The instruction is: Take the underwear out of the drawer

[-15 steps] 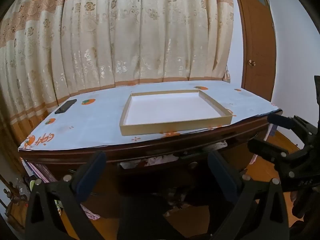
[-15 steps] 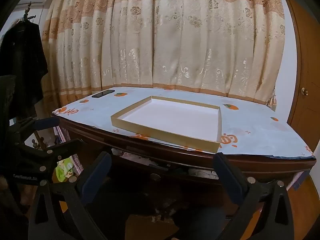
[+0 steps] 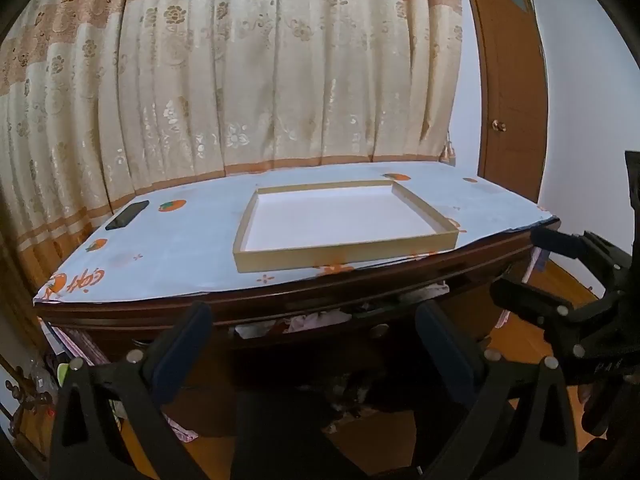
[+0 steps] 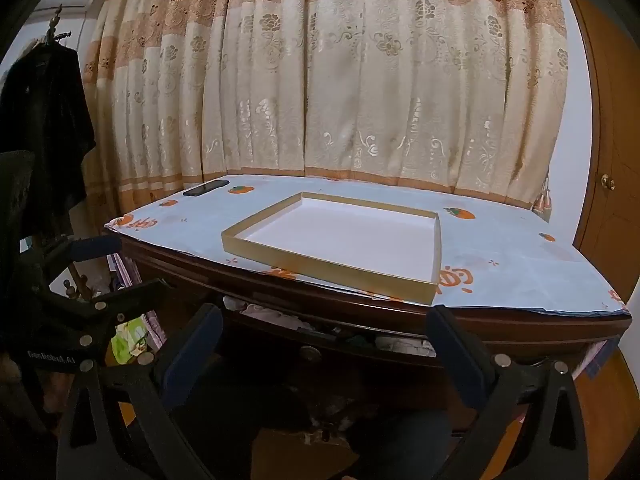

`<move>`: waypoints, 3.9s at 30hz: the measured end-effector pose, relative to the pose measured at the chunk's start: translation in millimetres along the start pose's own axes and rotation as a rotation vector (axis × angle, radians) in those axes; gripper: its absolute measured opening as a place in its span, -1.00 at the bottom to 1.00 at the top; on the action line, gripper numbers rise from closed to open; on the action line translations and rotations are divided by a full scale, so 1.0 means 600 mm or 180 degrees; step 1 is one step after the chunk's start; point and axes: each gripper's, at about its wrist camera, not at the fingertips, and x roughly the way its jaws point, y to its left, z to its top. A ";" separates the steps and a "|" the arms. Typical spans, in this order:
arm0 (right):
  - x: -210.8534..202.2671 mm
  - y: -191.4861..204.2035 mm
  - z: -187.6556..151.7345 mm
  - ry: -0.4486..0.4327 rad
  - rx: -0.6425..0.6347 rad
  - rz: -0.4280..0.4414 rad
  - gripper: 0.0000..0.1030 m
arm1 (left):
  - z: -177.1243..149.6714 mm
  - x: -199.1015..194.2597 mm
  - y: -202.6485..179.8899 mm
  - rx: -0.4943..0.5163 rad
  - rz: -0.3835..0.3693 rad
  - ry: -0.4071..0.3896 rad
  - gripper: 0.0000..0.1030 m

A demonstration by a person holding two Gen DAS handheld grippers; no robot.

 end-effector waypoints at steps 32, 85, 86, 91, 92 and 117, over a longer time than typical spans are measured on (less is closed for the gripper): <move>-0.002 0.003 -0.007 0.0001 -0.0015 0.0009 0.99 | 0.005 -0.004 0.003 -0.0009 0.0018 -0.0015 1.00; -0.019 -0.012 -0.004 -0.0366 0.0073 0.0188 0.99 | 0.020 -0.006 0.019 -0.0035 0.0021 -0.0010 1.00; -0.019 -0.012 -0.004 -0.0432 0.0044 0.0226 0.99 | 0.019 -0.004 0.020 -0.0034 0.0026 -0.0008 1.00; -0.009 -0.017 -0.015 -0.0832 -0.0140 0.0280 0.99 | 0.011 0.017 0.033 -0.0084 0.0087 0.0030 1.00; -0.004 -0.021 -0.019 -0.0927 -0.0171 0.0284 0.99 | 0.007 0.021 0.035 -0.0095 0.0104 0.0034 1.00; 0.221 -0.004 -0.112 -0.1469 -0.1268 0.0104 0.99 | -0.032 0.178 0.085 -0.0373 0.0353 0.0465 1.00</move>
